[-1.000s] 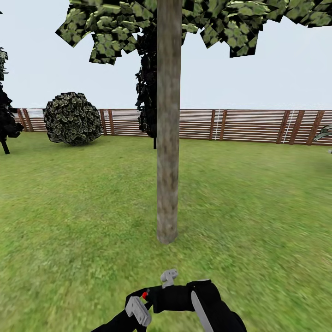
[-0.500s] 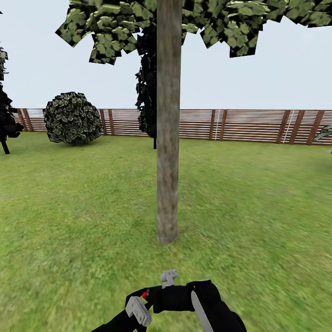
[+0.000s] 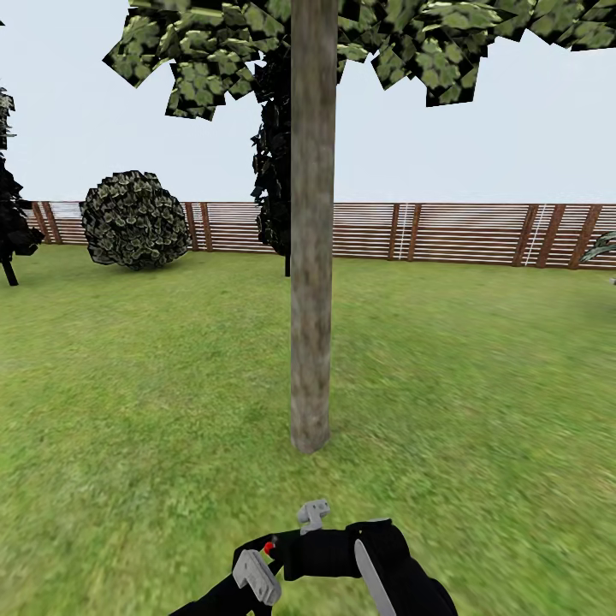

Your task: In the garden, pick up the pesticide atomizer on the floor and spray pesticide onto both trees until each tree trunk is fully covered.

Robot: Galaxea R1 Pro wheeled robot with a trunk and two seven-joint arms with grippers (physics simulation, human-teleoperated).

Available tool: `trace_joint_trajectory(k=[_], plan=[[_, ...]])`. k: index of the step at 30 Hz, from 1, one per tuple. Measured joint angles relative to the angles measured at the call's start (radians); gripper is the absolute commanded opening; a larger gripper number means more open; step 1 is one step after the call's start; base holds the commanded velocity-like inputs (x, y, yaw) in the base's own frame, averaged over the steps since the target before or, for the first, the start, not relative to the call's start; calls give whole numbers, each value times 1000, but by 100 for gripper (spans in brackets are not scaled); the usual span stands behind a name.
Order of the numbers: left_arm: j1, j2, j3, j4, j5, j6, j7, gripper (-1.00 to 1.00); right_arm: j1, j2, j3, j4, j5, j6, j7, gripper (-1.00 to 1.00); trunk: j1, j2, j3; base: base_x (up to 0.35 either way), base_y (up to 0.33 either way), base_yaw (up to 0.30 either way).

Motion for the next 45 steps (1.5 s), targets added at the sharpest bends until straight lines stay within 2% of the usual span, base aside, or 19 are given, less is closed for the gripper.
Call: trace_joint_trajectory(k=[36,45], plan=[[1,-1,-1,0,0,0,0,-100,0,0,-2,0,0,0,-2,-100,0,0,0,0,0,0],[1,-1,-1,0,0,0,0,-100,0,0,-1,0,-2,0,-22,-100,0,0,0,0,0,0]])
